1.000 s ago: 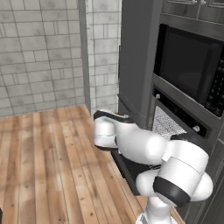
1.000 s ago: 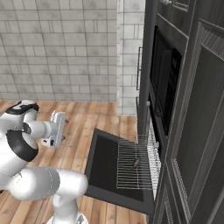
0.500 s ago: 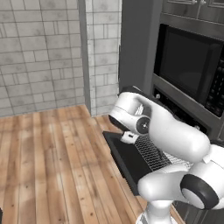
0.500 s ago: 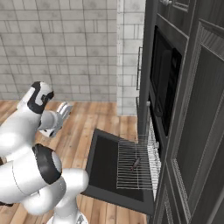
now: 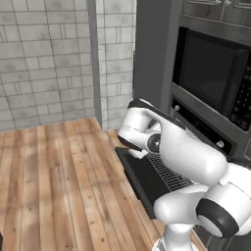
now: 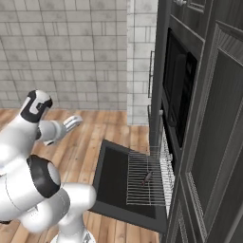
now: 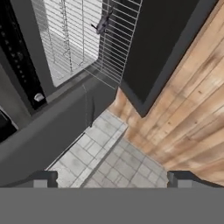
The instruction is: Place the fish on the bottom rack of the oven, and slide the tray back inside. Close the oven door.
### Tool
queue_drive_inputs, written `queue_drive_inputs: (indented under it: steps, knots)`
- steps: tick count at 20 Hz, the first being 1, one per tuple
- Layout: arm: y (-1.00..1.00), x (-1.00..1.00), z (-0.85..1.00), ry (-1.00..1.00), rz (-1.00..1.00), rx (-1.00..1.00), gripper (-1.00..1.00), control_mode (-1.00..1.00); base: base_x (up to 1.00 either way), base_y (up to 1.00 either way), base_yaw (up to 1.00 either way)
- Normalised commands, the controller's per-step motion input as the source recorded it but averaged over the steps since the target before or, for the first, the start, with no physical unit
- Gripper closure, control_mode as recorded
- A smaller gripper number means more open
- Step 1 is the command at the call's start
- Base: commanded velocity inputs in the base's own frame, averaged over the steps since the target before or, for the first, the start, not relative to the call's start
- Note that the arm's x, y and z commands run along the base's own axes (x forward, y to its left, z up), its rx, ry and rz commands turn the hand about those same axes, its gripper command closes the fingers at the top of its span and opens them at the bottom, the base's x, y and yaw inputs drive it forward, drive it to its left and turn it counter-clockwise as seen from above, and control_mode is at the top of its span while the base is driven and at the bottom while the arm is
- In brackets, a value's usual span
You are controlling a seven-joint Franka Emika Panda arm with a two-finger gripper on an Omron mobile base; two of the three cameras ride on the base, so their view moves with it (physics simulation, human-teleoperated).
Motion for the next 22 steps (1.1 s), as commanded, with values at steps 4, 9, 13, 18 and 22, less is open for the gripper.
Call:
queue_drive_inputs:
  steps: [4, 9, 13, 18, 22]
  knots:
    - [0.40, 0.00, 1.00, 0.41, -0.50, 0.06, -1.00, -1.00, 0.00, 0.00, 0.00]
    - [0.58, 0.00, 1.00, 0.09, -0.23, 0.07, -1.00, -1.00, 0.00, 0.00, 0.00]
    - [0.59, 0.00, 1.00, -0.35, 0.01, 0.12, -1.00, -1.00, 0.00, 0.00, 0.00]
    - [0.49, 0.00, 1.00, -0.53, 0.10, 0.18, -1.00, -1.00, 0.00, 0.00, 0.00]
    - [0.43, 0.13, 0.90, -0.61, 0.11, 0.14, -1.00, -1.00, 0.00, 0.00, 0.00]
